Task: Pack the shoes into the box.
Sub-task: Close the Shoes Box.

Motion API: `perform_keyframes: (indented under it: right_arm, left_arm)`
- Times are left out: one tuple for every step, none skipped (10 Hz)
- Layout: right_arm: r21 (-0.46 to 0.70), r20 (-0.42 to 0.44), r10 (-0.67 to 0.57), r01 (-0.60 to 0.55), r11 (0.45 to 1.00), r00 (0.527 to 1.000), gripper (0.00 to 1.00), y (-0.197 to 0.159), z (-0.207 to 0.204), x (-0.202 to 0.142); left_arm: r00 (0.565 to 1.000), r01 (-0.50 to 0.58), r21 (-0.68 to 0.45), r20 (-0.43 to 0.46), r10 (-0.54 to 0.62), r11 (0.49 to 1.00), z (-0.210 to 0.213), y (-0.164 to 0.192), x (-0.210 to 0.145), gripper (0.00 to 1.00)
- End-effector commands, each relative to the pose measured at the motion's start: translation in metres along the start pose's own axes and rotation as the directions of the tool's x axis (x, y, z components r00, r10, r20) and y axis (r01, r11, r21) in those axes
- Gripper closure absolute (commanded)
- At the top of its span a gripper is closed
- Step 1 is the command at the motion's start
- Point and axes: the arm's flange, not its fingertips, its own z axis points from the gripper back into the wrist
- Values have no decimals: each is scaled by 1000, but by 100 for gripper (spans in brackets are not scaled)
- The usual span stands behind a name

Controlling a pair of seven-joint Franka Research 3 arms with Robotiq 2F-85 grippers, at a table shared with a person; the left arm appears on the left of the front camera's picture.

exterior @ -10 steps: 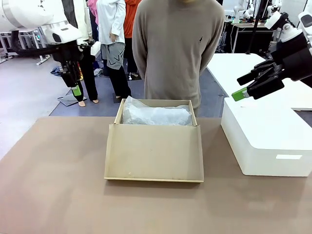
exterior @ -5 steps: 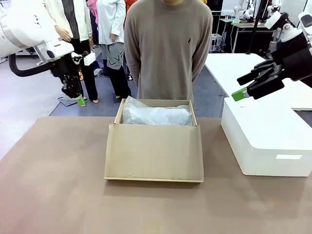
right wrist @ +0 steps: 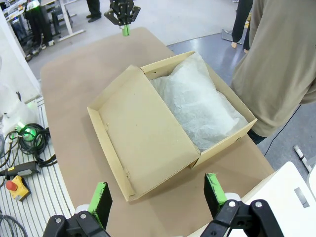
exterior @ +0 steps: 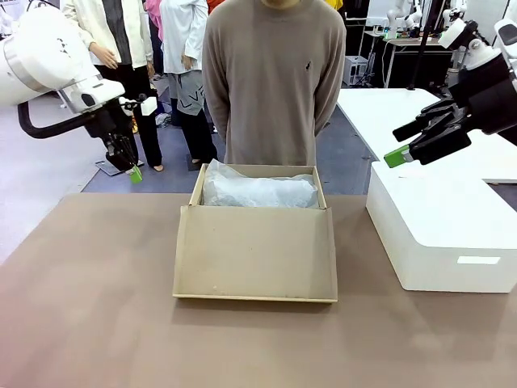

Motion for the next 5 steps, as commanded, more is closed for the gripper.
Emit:
perform_keyframes:
  right_arm:
    - [18,26,18,-19,1000,1000,0,-3,-2,0]
    - [18,26,18,-19,1000,1000,0,-3,-2,0]
    - [18,26,18,-19,1000,1000,0,-3,-2,0]
    - [18,26,18,-19,1000,1000,0,-3,-2,0]
    - [18,26,18,-19,1000,1000,0,-3,-2,0]
  left_arm:
    - [999,33,-3,15,-33,999,2,0,-2,100]
    - [999,33,-3,15,-33,999,2,0,-2,100]
    - [999,33,-3,15,-33,999,2,0,-2,100]
    - [1000,15,0,1,-15,1000,0,0,0,100]
    - [999,-4,-10,49,4,1000,-13,7,-6,100]
